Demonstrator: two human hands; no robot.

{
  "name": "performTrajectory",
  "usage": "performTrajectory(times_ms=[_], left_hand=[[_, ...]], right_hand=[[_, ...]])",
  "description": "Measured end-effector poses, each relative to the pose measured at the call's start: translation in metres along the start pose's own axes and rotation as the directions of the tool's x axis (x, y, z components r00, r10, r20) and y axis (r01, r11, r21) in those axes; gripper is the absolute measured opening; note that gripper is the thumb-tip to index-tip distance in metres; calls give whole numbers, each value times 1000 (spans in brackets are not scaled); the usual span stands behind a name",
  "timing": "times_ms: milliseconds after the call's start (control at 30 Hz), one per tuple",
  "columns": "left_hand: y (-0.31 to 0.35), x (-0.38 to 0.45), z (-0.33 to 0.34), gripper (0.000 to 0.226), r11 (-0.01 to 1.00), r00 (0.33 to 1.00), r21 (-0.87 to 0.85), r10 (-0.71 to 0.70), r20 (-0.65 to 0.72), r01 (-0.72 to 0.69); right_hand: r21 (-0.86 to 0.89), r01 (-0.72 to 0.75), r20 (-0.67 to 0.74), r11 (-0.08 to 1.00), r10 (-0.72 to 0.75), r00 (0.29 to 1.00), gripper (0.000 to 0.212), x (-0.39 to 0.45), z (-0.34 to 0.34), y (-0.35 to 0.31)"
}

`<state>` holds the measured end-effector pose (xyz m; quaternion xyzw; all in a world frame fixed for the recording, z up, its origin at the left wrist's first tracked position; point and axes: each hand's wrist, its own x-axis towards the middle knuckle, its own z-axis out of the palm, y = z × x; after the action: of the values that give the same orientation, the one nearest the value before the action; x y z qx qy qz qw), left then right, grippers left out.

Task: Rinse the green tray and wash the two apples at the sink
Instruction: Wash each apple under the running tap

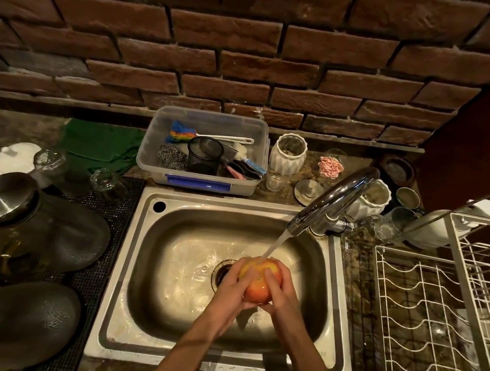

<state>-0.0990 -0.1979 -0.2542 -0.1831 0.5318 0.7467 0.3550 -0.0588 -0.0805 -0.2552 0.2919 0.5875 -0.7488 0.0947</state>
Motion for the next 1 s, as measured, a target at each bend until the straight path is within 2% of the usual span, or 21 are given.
performTrajectory(times_ms=[67,133,233,300,433,500,600,667,767,833,900,1000], left_hand=[[-4,-1,4,33,997,997,52,58,-51,-55],[-7,-2,6,27,977,990,179,128,-64,-115],[-6,-8,8,21,941,984,301,174,-43,-153],[-6,-10,8,20,937,980,306,192,-53,-168],[-7,-7,4,20,939,964,295,226,-140,-177],[-8,-8,6,20,958,959,239,208,-193,-160],[-9,-11,8,28,978,959,150,174,-223,-143],[-12,-12,7,40,981,967,131,167,-192,-143],[-15,-14,9,47,971,974,174,189,-123,-166],[-16,-15,12,55,952,969,252,211,-124,-175],[-17,-16,11,61,937,965,296,229,-129,-183],[-17,-18,5,58,938,962,289,239,-130,-193]], right_hand=[[-40,21,-89,999,-25,996,18,1,11,-3],[-25,6,-203,1000,-11,979,11,1,22,-6],[66,-87,-294,994,103,950,23,2,29,-7],[135,-129,-247,982,160,956,27,3,28,-6],[369,-164,-9,915,180,984,35,2,20,6],[377,-180,95,909,155,983,45,0,13,10],[256,-183,189,949,137,972,55,-2,4,8],[138,-131,146,982,111,983,54,-3,2,4],[5,-11,-23,1000,11,1000,46,-6,8,2],[32,22,-104,999,-19,994,44,-6,17,4],[108,1,-143,994,14,990,40,-5,22,3],[196,-71,-74,978,87,993,32,-5,21,2]])
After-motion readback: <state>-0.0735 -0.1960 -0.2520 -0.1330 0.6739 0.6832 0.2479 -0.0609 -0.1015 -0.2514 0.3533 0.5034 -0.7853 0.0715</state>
